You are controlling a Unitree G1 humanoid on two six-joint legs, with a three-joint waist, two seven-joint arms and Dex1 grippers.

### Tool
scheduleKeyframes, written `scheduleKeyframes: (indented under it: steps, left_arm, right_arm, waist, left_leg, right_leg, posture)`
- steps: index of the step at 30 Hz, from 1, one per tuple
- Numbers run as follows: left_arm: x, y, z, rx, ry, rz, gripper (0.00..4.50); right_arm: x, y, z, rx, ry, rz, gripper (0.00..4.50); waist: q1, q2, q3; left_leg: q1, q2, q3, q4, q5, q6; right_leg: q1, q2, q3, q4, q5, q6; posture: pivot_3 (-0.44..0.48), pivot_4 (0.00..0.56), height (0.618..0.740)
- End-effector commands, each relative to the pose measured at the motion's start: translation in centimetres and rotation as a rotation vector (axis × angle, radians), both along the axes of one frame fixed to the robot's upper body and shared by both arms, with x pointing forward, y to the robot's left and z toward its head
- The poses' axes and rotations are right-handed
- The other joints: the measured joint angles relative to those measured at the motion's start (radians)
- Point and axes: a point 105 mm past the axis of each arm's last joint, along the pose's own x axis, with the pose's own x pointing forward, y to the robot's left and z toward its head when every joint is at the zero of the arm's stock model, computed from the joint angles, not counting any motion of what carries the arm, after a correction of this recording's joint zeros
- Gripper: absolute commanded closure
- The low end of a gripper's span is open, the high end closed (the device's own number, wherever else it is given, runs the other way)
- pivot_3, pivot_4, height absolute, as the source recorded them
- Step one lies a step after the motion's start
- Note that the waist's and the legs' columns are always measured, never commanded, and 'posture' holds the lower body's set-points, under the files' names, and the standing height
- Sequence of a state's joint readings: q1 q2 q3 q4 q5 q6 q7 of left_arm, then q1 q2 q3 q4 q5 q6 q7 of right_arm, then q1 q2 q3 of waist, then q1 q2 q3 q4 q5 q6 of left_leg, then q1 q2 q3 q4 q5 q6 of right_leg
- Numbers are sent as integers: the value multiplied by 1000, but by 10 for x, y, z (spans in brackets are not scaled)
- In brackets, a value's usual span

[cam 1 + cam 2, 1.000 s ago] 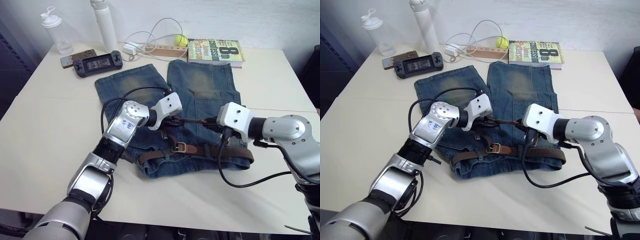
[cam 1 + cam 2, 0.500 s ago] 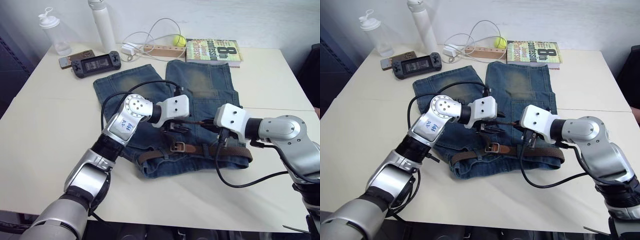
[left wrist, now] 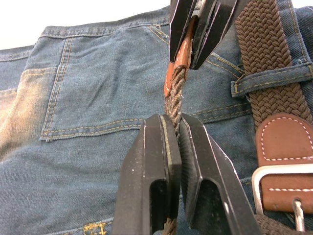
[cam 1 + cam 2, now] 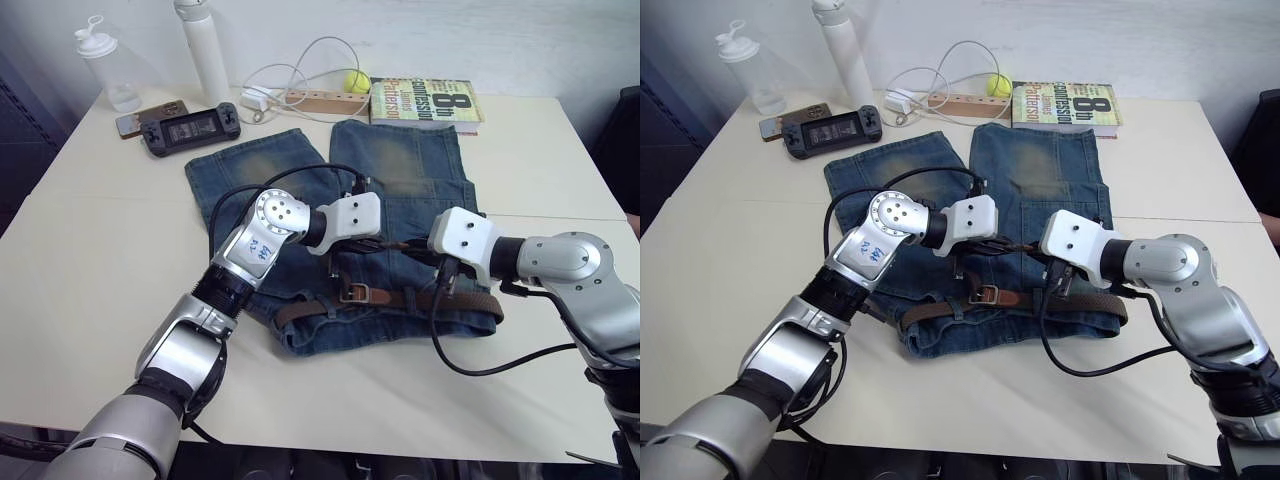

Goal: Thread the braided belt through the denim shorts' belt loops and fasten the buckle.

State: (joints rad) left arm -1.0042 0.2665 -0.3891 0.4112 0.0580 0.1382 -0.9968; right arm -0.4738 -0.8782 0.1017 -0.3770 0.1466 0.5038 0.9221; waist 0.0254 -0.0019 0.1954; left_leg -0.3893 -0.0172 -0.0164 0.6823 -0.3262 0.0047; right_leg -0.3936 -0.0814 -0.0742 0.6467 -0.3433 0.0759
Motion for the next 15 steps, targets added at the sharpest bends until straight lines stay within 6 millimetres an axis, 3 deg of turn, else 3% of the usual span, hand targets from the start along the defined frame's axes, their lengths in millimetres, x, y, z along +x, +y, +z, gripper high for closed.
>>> scheduleKeyframes:
  steps: [1, 3, 4, 8, 12, 15]
  left_arm:
    - [0, -4, 17, -51, -18, -21, 4472]
    - [1, -3, 19, -51, -17, -19, 4472]
    - [3, -2, 20, -49, -19, -16, 4500]
    - [13, 10, 16, 36, -78, 2, 4500]
    - [21, 18, 9, 108, -103, -4, 4500]
    - [24, 17, 7, 140, -129, -25, 4500]
  right_arm:
    - [-3, 0, 16, 52, -55, -18, 4500]
    - [-4, -2, 17, 78, -41, -30, 4500]
    - [-7, -4, 16, 74, -29, -29, 3657]
    - [-27, -6, 5, 42, 13, -13, 2047]
    - [-52, 15, -22, -10, -4, 44, 207]
    - [-58, 24, -39, -24, -28, 52, 207]
  waist:
    - [0, 0, 0]
    - [0, 0, 0]
    - [0, 0, 0]
    - [2, 0, 0]
    - [0, 0, 0]
    - [0, 0, 0]
  left_leg:
    - [0, 0, 0, 0, 0, 0]
    - [0, 0, 0, 0, 0, 0]
    - [0, 0, 0, 0, 0, 0]
    - [0, 0, 0, 0, 0, 0]
    - [0, 0, 0, 0, 0, 0]
    - [0, -1, 1, 1, 0, 0]
  right_leg:
    - [0, 0, 0, 0, 0, 0]
    - [0, 0, 0, 0, 0, 0]
    - [0, 0, 0, 1, 0, 0]
    - [0, 0, 0, 1, 0, 0]
    - [0, 0, 0, 1, 0, 0]
    - [0, 0, 0, 2, 0, 0]
  posture:
    - [0, 150, 735]
    - [0, 150, 735]
    - [0, 150, 735]
    - [0, 150, 735]
    - [0, 150, 735]
    - [0, 150, 735]
